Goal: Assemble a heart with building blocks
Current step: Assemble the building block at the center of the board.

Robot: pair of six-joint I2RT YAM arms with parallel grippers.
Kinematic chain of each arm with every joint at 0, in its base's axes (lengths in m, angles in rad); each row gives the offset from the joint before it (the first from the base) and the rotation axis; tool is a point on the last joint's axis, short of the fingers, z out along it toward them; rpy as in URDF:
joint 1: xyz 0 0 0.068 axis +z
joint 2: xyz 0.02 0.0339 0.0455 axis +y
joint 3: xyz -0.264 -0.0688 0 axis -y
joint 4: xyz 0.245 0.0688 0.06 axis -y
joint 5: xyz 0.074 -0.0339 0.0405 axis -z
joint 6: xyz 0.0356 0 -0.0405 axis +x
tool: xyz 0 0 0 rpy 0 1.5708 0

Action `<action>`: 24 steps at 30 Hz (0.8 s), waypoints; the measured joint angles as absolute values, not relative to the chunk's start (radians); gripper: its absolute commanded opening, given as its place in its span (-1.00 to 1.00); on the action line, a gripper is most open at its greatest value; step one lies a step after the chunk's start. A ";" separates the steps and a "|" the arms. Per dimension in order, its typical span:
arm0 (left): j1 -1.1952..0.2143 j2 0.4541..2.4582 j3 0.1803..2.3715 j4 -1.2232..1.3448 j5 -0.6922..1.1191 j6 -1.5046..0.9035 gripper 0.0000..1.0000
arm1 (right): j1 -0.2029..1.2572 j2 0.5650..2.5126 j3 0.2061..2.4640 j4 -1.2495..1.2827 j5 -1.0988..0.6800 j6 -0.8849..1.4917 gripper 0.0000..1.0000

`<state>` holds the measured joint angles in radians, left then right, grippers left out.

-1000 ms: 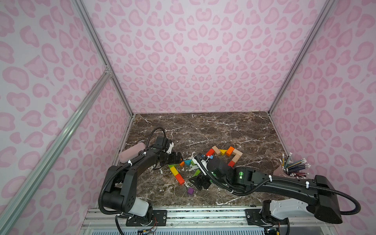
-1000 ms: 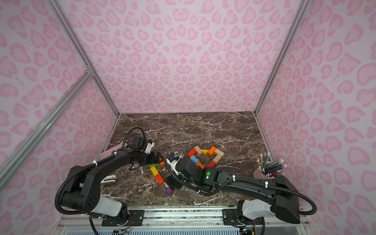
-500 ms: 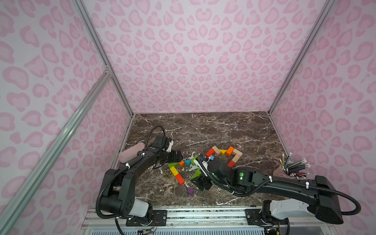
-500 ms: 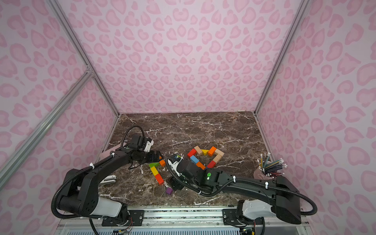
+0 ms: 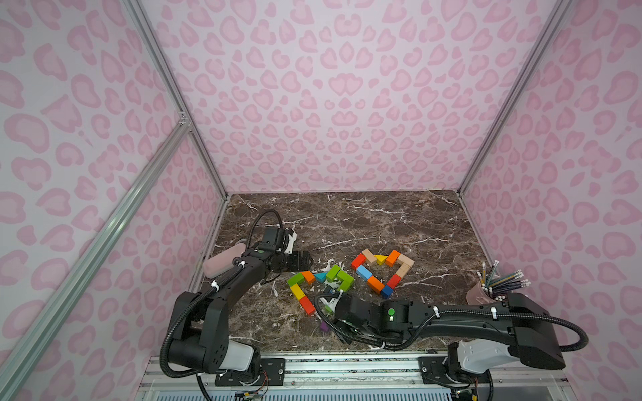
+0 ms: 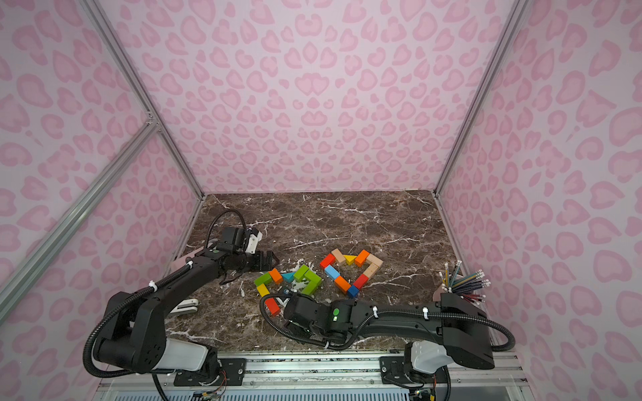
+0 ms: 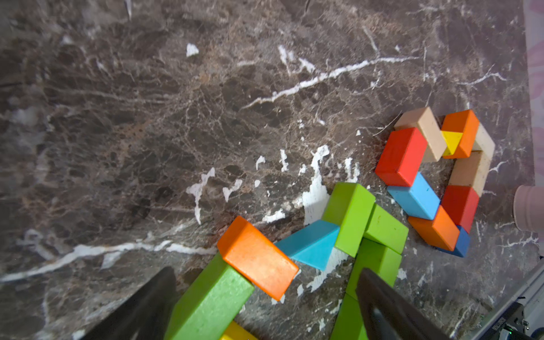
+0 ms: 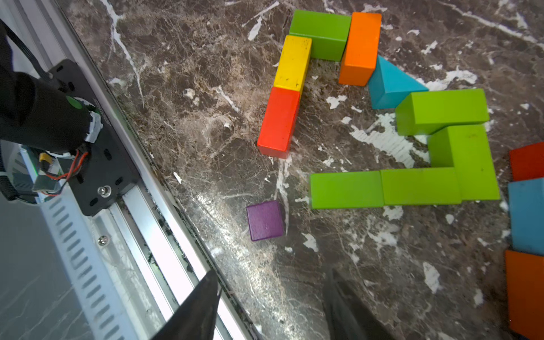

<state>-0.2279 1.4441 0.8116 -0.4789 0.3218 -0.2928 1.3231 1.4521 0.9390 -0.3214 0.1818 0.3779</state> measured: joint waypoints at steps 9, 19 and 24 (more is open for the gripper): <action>-0.224 1.388 0.814 -0.452 0.287 -0.266 0.96 | 1.357 1.575 1.014 -0.355 0.187 0.350 -0.17; -0.213 1.350 0.811 -0.437 0.282 -0.263 0.96 | 1.395 1.690 1.113 -0.440 0.224 0.473 -0.33; -0.208 1.341 0.809 -0.431 0.283 -0.263 0.96 | 1.419 1.717 1.139 -0.471 0.249 0.599 -0.36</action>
